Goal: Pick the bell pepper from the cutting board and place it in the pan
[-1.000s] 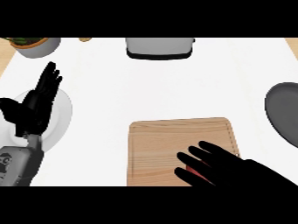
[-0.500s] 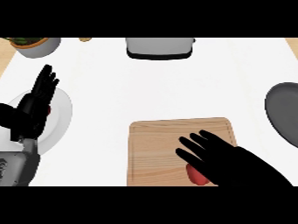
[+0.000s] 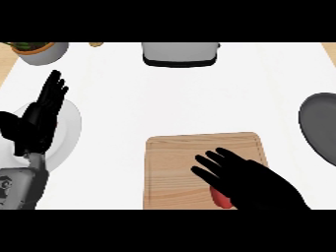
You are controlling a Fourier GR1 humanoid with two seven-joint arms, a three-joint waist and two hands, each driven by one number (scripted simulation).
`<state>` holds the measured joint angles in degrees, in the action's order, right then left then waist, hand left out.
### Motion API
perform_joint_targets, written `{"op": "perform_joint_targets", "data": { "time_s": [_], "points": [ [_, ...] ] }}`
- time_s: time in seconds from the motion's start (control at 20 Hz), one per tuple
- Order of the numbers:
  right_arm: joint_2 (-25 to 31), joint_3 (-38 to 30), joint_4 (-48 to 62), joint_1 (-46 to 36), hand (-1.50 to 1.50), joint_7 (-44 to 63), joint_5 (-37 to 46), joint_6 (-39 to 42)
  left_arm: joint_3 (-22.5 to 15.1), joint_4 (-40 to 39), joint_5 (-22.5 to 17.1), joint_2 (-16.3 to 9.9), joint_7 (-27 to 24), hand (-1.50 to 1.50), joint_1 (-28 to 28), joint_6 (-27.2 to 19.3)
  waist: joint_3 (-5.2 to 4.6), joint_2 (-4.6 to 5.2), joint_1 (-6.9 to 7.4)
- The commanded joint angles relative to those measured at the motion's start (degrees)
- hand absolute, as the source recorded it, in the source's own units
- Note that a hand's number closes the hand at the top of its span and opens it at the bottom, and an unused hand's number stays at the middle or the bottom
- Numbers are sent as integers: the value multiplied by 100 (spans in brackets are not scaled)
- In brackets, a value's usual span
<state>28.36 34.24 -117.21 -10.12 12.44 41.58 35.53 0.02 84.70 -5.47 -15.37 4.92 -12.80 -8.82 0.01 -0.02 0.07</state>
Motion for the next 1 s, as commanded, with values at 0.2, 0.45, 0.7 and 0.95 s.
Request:
{"op": "perform_joint_targets", "data": {
  "time_s": [0.2,0.45,0.7,0.95],
  "points": [
    [-486,326,629,-125,-150,-205,925,44,197,-280,-11,104,-528,0,303,388,-1,4,10],
    [-121,484,694,133,-150,-274,1575,-71,391,-609,116,47,-495,0,-168,292,-1,5,-29],
    [-168,452,812,90,-150,-383,2024,19,397,-201,64,61,-190,0,-39,454,0,-1,-15],
    [-670,321,1264,-122,-150,-362,2147,397,343,-299,254,275,-253,0,18,357,-1,4,-8]
  ]
}}
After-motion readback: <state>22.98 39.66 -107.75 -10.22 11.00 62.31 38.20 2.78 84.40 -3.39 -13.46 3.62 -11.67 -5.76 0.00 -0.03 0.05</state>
